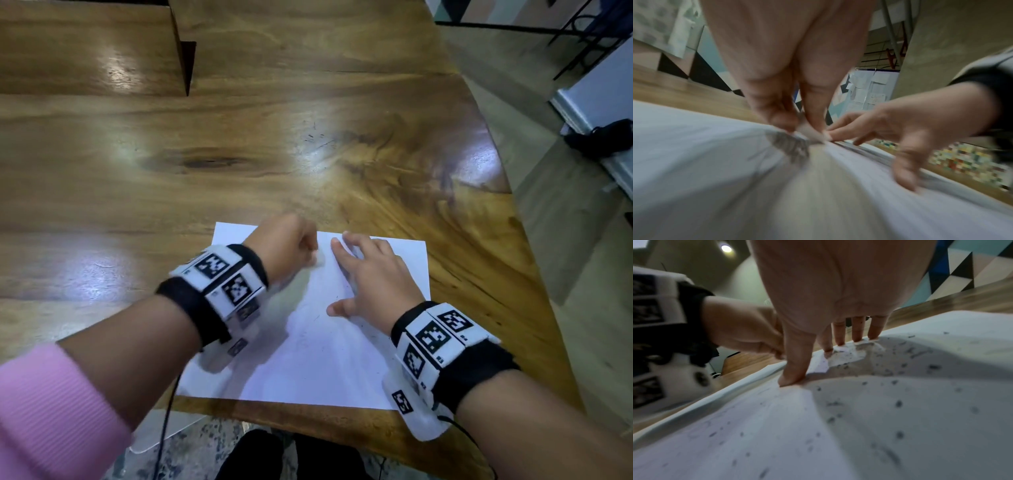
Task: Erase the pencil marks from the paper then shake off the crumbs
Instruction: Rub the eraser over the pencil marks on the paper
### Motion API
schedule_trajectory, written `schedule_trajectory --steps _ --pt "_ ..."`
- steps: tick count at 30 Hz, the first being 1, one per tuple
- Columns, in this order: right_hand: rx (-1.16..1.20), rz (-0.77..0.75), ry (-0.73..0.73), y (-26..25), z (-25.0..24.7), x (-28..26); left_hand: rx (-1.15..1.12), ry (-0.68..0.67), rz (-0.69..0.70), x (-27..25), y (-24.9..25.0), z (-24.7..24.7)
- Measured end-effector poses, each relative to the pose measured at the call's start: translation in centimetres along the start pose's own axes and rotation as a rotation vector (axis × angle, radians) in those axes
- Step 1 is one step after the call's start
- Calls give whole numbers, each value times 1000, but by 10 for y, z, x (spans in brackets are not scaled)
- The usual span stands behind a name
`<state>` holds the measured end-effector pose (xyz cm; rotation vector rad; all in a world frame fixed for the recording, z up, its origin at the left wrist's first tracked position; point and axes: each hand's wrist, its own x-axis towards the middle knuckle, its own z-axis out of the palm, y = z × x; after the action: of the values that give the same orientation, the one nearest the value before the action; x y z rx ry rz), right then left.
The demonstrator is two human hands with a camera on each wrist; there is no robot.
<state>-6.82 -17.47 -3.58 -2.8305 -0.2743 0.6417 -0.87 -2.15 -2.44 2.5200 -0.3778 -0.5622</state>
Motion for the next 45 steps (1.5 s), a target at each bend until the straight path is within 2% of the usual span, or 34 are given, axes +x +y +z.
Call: schedule_trajectory --steps 2,3,4,7,9,13,15,17,19,21,24,26,29,32,33,34,37,39,41,43,45 --pt "1 -5 -1 1 0 0 15 140 -16 14 8 -1" --pt "1 -6 -3 1 1 -1 18 147 -6 16 9 -1" --pt "-1 -8 -5 1 1 0 16 118 17 11 5 0" --pt "1 -12 8 2 2 0 65 -102 88 -19 -14 4" --pt "4 -16 10 3 2 0 104 -158 123 -24 -19 6" --pt "2 -12 0 2 1 -1 60 58 65 10 1 3" --pt "1 -10 2 2 2 -1 75 95 48 20 8 3" --pt "8 -6 5 2 3 -1 77 23 66 8 5 3" --pt "11 -3 12 2 4 0 95 -115 94 -9 0 6" --pt "9 -1 6 2 4 0 116 -160 109 -14 2 8" --pt "-1 -4 -3 2 3 -1 83 -22 15 7 12 3" --pt "-9 -5 -9 1 2 -1 75 18 2 16 15 3" --pt "-41 -3 -15 -1 2 -2 94 -35 76 -6 3 3" --pt "-71 -3 -27 -2 4 -3 160 -220 158 -41 -16 9" --pt "-76 -3 -28 -2 4 -4 164 -245 164 -45 -19 12" --pt "-83 -6 -31 -3 4 -4 161 -216 158 -43 -19 12" --pt "-110 -6 -40 -4 4 -5 118 13 77 -13 -11 7" --pt "-121 -6 -43 -4 4 -6 88 65 40 0 -7 3" --pt "-119 -9 -50 -4 4 -6 91 14 79 -14 -11 6" --pt "-105 -10 -41 -2 3 -6 101 -71 193 -46 -20 14" --pt "-94 -15 -40 -2 4 -6 87 -166 244 -73 -27 21"
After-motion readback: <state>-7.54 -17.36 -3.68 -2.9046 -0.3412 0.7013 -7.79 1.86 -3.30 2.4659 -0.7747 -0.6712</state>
